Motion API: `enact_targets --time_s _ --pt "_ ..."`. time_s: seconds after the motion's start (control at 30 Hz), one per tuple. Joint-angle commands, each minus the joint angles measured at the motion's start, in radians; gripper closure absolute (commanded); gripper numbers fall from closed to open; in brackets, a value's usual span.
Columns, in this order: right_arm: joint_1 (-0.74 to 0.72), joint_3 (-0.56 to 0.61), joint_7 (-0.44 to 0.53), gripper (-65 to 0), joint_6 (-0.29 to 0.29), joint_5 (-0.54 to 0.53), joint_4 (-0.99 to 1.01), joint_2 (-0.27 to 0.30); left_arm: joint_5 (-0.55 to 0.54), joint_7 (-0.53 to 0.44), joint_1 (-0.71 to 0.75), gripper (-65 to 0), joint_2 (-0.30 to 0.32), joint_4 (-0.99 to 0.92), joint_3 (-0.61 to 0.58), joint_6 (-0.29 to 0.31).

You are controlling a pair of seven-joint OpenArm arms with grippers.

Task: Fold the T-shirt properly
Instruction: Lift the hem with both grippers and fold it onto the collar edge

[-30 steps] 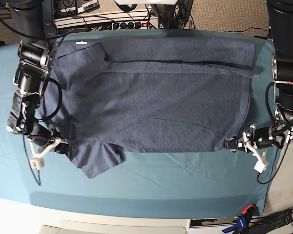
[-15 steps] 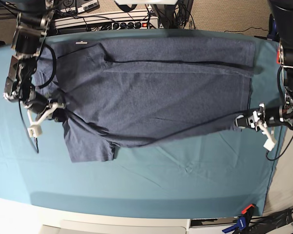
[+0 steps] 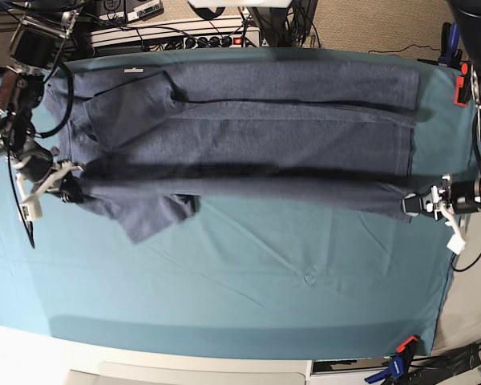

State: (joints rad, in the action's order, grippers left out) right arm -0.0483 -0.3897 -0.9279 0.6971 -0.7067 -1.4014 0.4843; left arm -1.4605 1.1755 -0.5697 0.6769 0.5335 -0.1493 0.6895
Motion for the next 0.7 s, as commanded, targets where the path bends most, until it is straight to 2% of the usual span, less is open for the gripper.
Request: enact_targets --time_s 0.0,0.43,0.67 --pt "-0.005 -0.011 0.019 0.0 0.001 -0.011 -0.018 0.03 -0.023 -0.005 -0.016 0.0 0.025 0.019 0.003 0.009" --pt "0.121 -0.012 0.018 0.0 0.001 -0.014 -0.019 0.042 -0.023 -0.004 0.133 0.0 0.047 0.181 0.003 0.009" --pt "0.137 -0.036 -0.031 0.0 0.001 -0.09 -0.02 0.042 -0.023 -0.004 0.193 0.0 0.095 0.292 0.004 0.009"
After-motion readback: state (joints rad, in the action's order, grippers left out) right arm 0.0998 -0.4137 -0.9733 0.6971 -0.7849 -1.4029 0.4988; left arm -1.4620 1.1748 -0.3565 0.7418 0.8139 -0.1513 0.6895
